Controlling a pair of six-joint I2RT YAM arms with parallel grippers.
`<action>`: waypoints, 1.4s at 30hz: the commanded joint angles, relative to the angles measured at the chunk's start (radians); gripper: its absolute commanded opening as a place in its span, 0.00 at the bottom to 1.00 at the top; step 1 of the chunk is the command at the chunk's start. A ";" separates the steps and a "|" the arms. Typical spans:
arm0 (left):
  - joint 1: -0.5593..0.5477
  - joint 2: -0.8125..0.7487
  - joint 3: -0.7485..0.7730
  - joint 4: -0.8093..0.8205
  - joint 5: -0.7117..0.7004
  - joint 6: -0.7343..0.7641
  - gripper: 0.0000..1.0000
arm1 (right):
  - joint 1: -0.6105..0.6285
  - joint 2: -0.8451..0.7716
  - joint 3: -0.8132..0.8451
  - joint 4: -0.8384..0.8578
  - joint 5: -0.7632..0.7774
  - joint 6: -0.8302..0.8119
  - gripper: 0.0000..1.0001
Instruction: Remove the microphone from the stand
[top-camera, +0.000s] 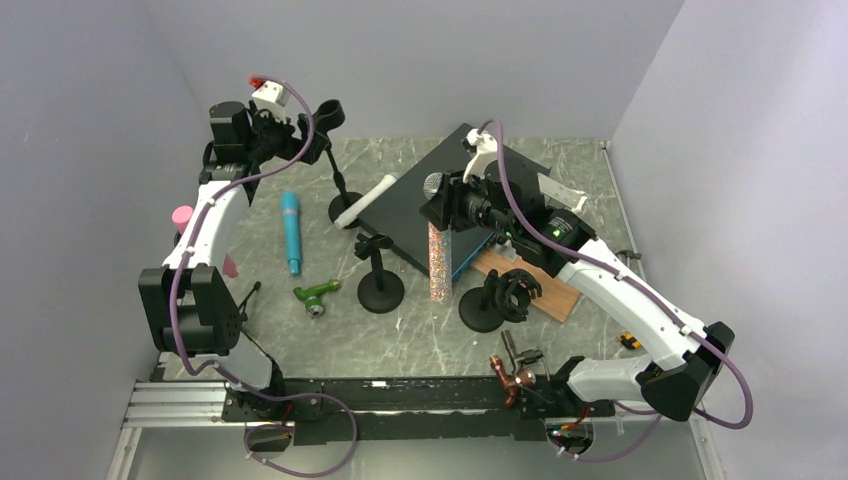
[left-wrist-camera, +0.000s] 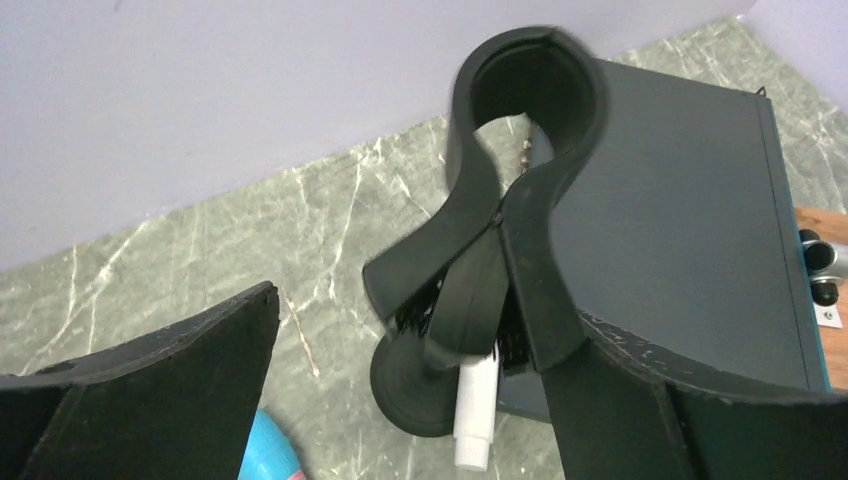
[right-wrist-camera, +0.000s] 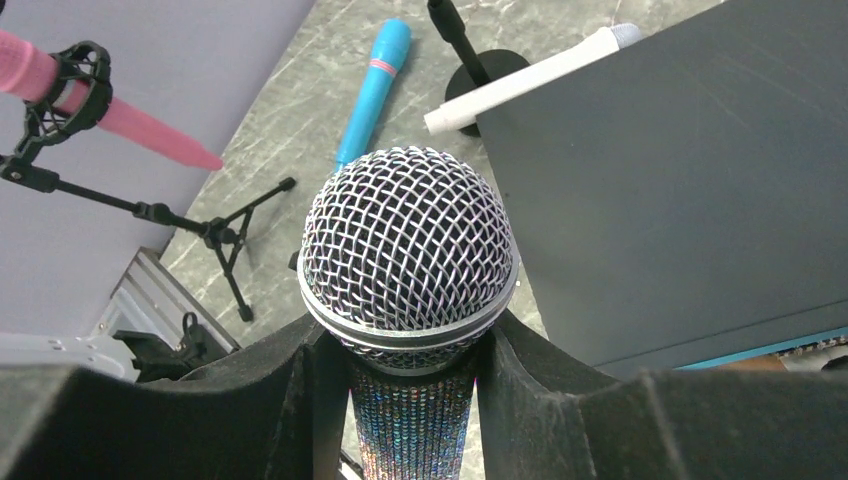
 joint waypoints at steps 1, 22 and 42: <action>0.004 -0.070 -0.043 0.007 0.009 0.047 0.99 | 0.008 -0.034 -0.023 0.073 -0.010 0.028 0.00; 0.007 -0.197 -0.006 0.005 0.127 -0.185 0.94 | 0.014 -0.018 -0.055 0.091 -0.082 0.019 0.00; 0.039 -0.185 0.091 0.002 -0.040 -0.777 0.99 | 0.014 0.010 -0.024 0.095 -0.095 0.050 0.00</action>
